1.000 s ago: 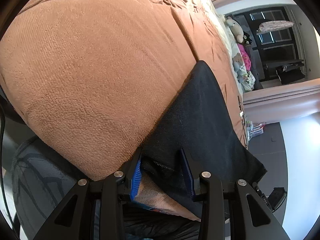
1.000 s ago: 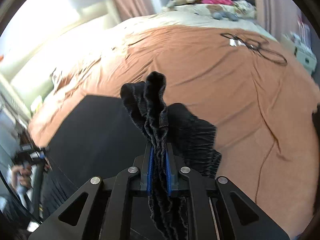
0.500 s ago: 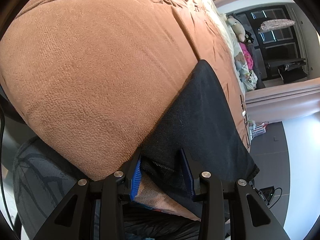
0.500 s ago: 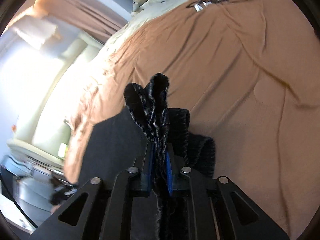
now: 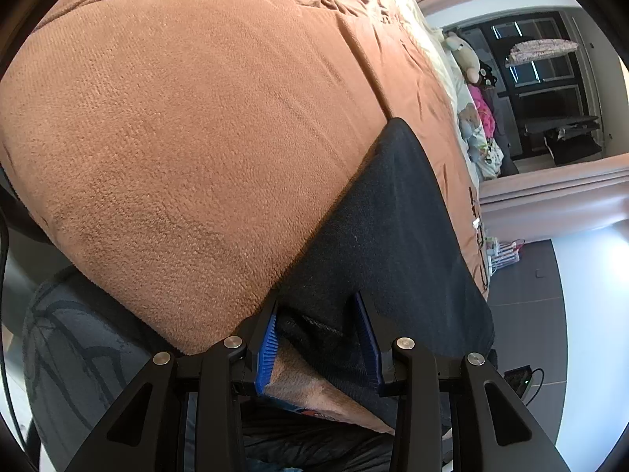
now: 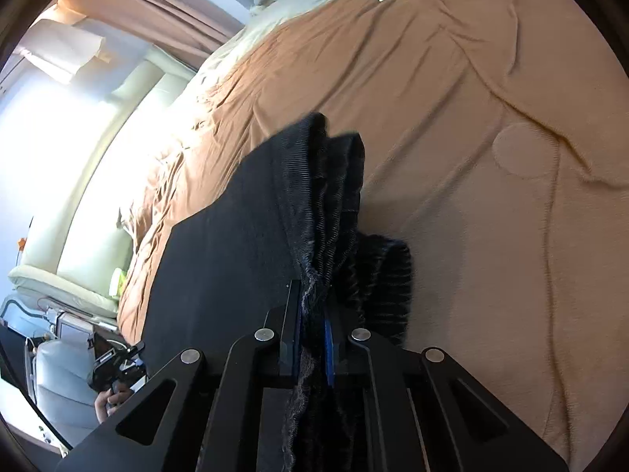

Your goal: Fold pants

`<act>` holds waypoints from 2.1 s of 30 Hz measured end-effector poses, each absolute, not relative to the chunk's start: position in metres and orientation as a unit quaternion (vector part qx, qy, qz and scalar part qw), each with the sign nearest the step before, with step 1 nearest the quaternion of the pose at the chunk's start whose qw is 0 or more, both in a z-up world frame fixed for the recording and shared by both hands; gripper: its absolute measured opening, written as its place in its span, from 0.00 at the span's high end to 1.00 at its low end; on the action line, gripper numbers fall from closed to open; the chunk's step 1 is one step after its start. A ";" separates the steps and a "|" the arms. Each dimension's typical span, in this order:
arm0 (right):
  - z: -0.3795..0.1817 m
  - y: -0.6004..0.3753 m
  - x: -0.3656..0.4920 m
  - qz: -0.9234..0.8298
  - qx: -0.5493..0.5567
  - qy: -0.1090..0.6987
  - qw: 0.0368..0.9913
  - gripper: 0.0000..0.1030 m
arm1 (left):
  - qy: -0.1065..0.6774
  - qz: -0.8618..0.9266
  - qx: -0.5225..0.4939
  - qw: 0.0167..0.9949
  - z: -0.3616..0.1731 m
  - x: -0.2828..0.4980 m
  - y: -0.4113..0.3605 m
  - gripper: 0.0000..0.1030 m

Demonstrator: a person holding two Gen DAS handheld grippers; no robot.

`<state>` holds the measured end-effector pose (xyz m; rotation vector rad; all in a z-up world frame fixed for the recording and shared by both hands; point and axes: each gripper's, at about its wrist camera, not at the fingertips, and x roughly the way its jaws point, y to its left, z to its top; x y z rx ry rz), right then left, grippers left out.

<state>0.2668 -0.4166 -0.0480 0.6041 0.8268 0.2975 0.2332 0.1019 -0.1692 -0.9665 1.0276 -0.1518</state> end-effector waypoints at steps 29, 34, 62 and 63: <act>0.001 -0.363 0.168 0.058 0.207 0.355 0.910 0.54 | 0.433 -0.118 -0.521 0.726 -0.182 0.239 0.101 0.50; 0.002 -0.329 0.166 0.067 0.177 0.352 0.917 0.54 | 0.425 -0.119 -0.532 0.723 -0.180 0.242 0.103 0.50; -0.029 -0.162 0.295 0.096 0.037 0.409 0.907 0.76 | 0.413 -0.148 -0.526 0.729 -0.165 0.226 0.108 0.83; -0.030 -0.159 0.299 0.093 0.035 0.410 0.907 0.79 | 0.413 -0.148 -0.525 0.729 -0.164 0.228 0.107 0.83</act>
